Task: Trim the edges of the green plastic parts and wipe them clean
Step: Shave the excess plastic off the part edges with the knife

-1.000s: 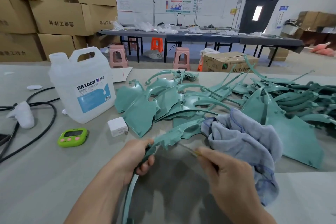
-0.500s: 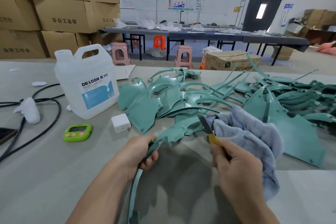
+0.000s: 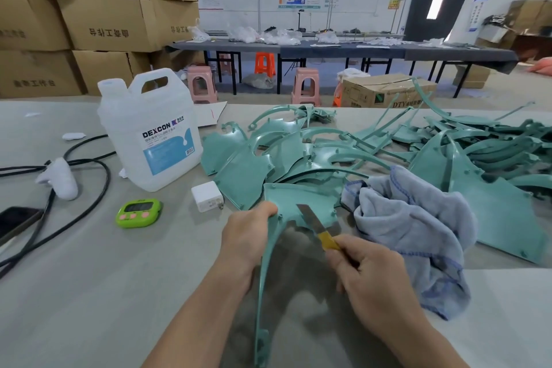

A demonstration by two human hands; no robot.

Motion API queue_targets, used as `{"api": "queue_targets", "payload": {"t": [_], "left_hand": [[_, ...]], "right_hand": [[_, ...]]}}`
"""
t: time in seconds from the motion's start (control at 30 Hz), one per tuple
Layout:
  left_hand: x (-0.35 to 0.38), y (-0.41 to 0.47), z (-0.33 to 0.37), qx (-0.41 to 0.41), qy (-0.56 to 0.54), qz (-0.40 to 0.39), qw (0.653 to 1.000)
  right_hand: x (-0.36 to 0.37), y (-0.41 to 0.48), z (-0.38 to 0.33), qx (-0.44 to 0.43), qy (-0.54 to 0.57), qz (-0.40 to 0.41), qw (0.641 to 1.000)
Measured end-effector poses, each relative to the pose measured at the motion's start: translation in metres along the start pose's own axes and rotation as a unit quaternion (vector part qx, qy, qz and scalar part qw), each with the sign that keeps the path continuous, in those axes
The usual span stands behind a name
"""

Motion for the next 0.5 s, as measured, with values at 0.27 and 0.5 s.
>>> {"api": "queue_targets", "payload": {"t": [0.27,0.5], "left_hand": [[0.022,-0.009,-0.009,-0.056,-0.147,-0.072,0.985],[0.033,-0.020,-0.003,-0.080,-0.192,-0.137,0.968]], "right_hand": [[-0.007,-0.002,-0.011,0.008,-0.097,0.076,0.992],[-0.014,0.002,-0.022,-0.021,-0.119,0.137,0.983]]}}
Point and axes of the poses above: each hand's wrist, its own y-axis towards the middle knuckle, its own x-axis out of the palm, z = x × y, the point moved 5 cm from there along y, towards the middle knuckle, and after that the axes turned 8 degrees about y, right-handed, at the moved point
